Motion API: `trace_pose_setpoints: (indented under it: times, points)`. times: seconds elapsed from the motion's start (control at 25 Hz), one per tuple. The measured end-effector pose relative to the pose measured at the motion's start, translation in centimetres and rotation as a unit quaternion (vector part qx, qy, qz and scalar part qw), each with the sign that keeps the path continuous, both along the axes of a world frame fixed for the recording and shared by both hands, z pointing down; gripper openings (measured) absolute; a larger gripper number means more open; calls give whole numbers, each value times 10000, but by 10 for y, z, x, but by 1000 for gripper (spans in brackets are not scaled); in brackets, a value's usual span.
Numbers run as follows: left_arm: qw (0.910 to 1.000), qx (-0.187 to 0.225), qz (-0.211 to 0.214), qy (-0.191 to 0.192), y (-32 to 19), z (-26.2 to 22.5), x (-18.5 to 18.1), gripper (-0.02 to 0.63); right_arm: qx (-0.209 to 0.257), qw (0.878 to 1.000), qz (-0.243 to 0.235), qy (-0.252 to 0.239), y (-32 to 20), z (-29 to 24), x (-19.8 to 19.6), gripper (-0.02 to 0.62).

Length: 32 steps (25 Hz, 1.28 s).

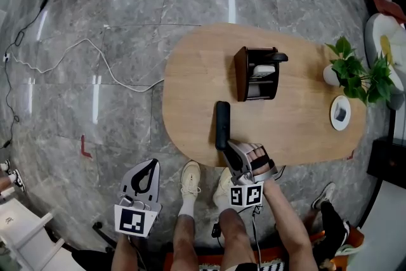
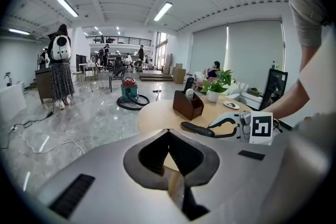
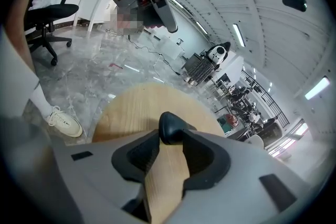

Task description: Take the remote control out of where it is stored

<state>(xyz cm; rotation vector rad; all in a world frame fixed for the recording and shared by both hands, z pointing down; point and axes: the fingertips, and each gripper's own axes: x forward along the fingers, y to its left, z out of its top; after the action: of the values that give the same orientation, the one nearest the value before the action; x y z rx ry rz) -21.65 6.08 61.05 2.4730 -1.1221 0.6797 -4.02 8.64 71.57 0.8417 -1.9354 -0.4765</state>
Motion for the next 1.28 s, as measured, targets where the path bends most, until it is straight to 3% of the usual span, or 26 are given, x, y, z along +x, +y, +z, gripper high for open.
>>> trace_pose_setpoints:
  times: [1.28]
  points:
    - [9999,-4,-140,61,0,2,-4,5,-828,9965,-131,58,15,30,0,137]
